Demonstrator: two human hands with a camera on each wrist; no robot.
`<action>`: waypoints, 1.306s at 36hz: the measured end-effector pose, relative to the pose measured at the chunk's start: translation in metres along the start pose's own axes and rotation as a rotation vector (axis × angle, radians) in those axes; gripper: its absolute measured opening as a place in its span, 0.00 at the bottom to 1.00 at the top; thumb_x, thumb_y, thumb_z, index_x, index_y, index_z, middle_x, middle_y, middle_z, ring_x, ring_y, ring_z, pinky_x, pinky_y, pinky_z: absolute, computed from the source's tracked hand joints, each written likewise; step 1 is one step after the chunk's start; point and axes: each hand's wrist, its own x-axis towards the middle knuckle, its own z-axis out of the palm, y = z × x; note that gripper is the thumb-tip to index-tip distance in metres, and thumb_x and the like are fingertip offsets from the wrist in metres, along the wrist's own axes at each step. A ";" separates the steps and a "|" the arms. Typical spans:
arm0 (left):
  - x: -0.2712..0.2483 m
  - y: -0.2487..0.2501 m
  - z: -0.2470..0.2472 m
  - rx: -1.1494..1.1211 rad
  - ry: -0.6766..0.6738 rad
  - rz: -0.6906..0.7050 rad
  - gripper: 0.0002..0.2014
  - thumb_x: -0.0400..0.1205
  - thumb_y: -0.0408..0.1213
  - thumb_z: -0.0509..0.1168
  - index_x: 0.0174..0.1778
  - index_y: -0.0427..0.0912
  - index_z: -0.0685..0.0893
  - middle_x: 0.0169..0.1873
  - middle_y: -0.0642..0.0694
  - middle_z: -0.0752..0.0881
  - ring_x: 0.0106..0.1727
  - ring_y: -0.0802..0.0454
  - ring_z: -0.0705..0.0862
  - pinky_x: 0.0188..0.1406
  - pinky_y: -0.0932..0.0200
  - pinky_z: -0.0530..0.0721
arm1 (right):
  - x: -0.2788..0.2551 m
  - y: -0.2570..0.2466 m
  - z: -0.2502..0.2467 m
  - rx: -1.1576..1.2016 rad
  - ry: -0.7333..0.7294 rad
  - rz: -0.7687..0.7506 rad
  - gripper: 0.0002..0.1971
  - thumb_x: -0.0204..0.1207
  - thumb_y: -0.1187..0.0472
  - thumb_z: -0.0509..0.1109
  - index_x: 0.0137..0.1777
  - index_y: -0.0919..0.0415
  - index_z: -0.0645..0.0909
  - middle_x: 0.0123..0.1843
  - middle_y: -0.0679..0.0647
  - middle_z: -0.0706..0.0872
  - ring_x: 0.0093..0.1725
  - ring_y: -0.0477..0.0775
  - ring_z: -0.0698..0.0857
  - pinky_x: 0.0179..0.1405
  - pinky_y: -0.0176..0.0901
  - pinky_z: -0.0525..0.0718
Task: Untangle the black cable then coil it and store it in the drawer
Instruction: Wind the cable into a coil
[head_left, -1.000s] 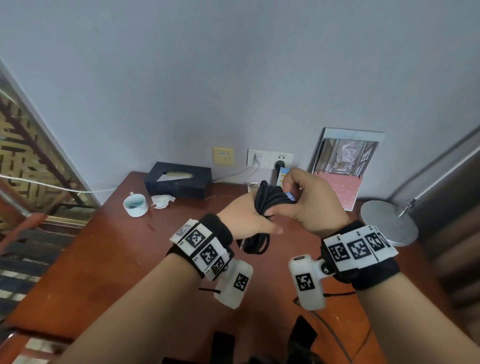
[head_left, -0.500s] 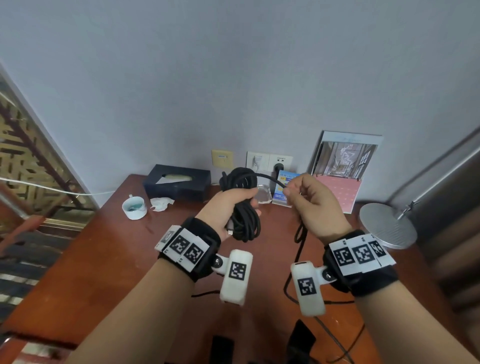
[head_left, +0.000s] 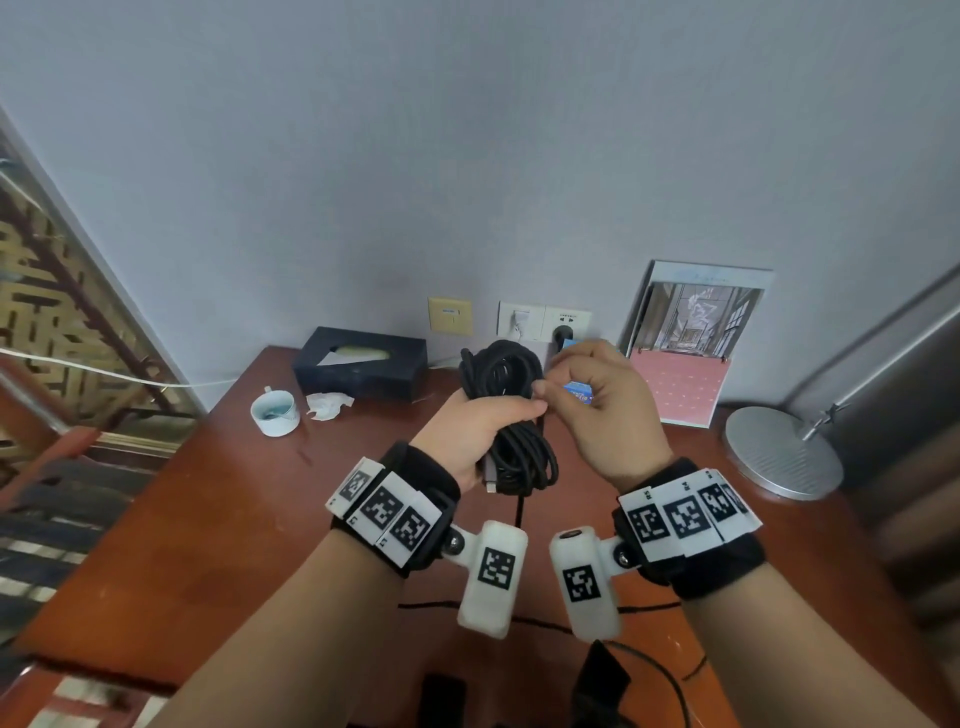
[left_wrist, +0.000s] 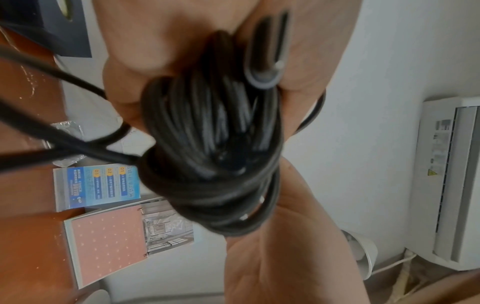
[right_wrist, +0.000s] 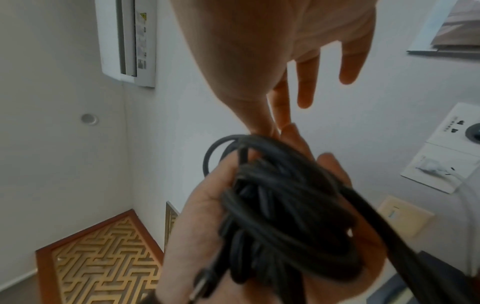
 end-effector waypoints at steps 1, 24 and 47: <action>0.000 0.000 0.001 0.000 0.004 0.007 0.04 0.80 0.26 0.67 0.45 0.36 0.87 0.30 0.44 0.85 0.31 0.50 0.86 0.34 0.56 0.86 | 0.001 -0.001 -0.001 0.008 -0.003 -0.002 0.07 0.72 0.60 0.73 0.33 0.50 0.85 0.47 0.52 0.82 0.55 0.50 0.81 0.57 0.33 0.74; 0.015 0.028 -0.015 -0.411 0.396 0.131 0.08 0.77 0.36 0.73 0.48 0.38 0.82 0.34 0.45 0.85 0.27 0.52 0.87 0.28 0.58 0.85 | -0.020 0.018 -0.002 0.069 -0.405 0.114 0.15 0.80 0.60 0.66 0.49 0.33 0.82 0.44 0.42 0.89 0.45 0.41 0.84 0.52 0.37 0.79; 0.020 0.036 -0.002 -0.567 0.481 0.272 0.06 0.76 0.33 0.75 0.38 0.41 0.84 0.30 0.49 0.86 0.28 0.54 0.87 0.35 0.56 0.86 | -0.027 0.005 0.015 0.603 -0.639 0.206 0.15 0.71 0.66 0.70 0.57 0.70 0.79 0.60 0.52 0.87 0.65 0.48 0.83 0.66 0.41 0.79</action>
